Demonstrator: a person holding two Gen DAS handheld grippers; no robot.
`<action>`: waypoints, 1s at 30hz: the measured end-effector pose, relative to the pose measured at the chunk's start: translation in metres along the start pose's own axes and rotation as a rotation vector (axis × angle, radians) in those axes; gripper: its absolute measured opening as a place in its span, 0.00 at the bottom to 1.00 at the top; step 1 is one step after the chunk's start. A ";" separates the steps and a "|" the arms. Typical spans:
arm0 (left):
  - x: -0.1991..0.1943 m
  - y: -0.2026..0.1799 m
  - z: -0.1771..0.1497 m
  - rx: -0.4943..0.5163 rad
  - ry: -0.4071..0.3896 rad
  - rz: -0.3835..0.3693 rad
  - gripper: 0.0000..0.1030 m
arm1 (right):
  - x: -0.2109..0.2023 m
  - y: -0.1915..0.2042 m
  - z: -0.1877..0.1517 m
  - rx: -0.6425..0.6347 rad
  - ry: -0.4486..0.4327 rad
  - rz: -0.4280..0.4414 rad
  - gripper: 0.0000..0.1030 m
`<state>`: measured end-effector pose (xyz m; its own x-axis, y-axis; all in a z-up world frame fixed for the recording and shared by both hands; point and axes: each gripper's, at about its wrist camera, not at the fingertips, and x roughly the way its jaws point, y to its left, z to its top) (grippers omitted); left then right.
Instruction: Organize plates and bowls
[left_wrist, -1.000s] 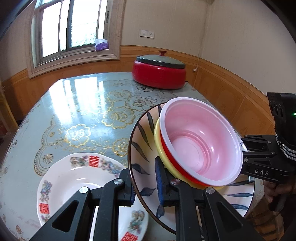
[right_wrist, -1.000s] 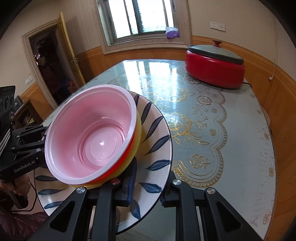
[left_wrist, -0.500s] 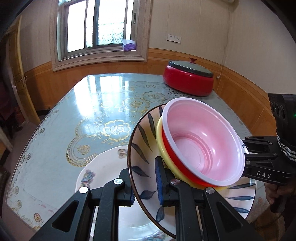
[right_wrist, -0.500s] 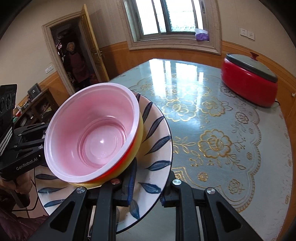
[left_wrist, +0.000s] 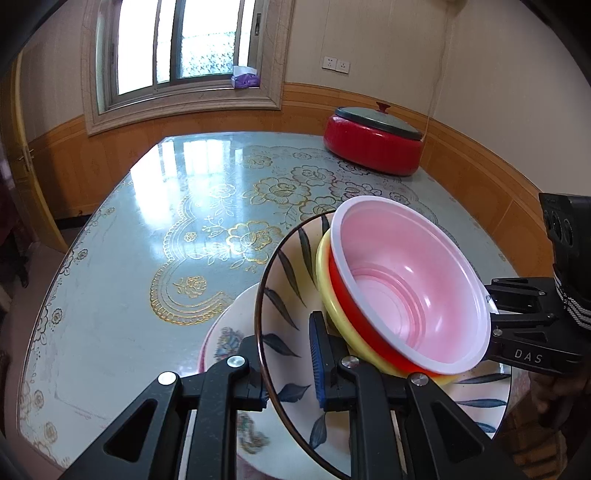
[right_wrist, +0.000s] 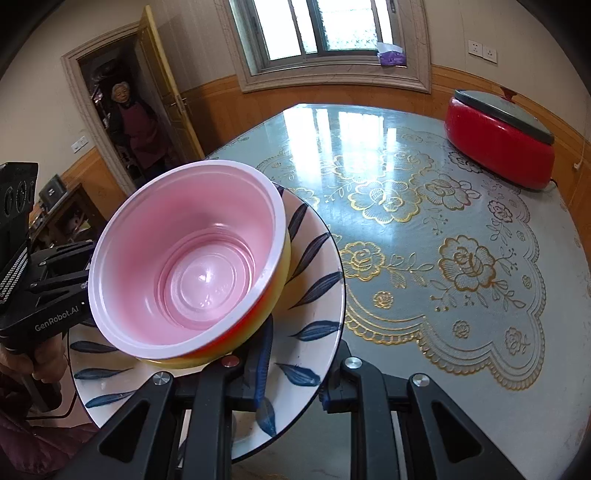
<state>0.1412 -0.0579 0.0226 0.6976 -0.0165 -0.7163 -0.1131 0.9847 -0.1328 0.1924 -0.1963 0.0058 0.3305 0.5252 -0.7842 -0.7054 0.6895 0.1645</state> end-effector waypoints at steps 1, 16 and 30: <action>0.001 0.004 -0.001 0.009 0.004 -0.007 0.15 | 0.002 0.004 0.000 0.008 0.002 -0.009 0.19; 0.031 0.045 -0.014 0.081 0.098 -0.121 0.16 | 0.032 0.040 -0.014 0.110 0.041 -0.135 0.19; 0.042 0.050 -0.013 0.121 0.116 -0.171 0.16 | 0.037 0.039 -0.019 0.145 0.039 -0.183 0.19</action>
<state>0.1555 -0.0114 -0.0237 0.6127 -0.1982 -0.7651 0.0906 0.9793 -0.1811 0.1650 -0.1596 -0.0282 0.4183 0.3675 -0.8306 -0.5379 0.8371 0.0995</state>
